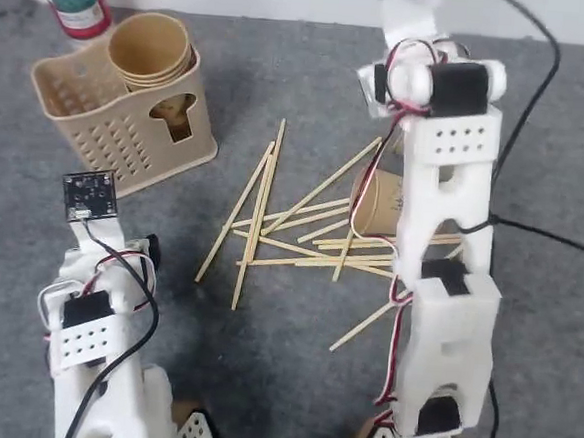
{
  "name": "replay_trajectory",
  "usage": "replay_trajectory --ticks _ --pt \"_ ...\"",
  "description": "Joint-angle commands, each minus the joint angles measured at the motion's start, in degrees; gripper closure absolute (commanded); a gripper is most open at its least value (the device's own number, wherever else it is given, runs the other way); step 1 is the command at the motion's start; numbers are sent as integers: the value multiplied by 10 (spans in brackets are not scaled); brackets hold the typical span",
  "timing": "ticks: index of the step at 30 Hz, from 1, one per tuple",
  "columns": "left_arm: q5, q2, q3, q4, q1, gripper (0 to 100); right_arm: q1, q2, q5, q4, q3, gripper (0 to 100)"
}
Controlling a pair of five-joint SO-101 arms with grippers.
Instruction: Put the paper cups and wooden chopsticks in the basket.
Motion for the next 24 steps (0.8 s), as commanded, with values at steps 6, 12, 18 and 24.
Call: replay_trajectory --ticks 6,12,18,24 --pt "7 -11 -3 -8 1 776 -73 -112 49 15 238 796" --pt "7 -11 -3 -7 1 776 -40 -69 54 -5 241 794" --pt "7 -11 2 -23 1 776 -15 -44 54 12 241 794" --pt "7 -11 4 -25 0 776 -55 -88 52 22 245 794"
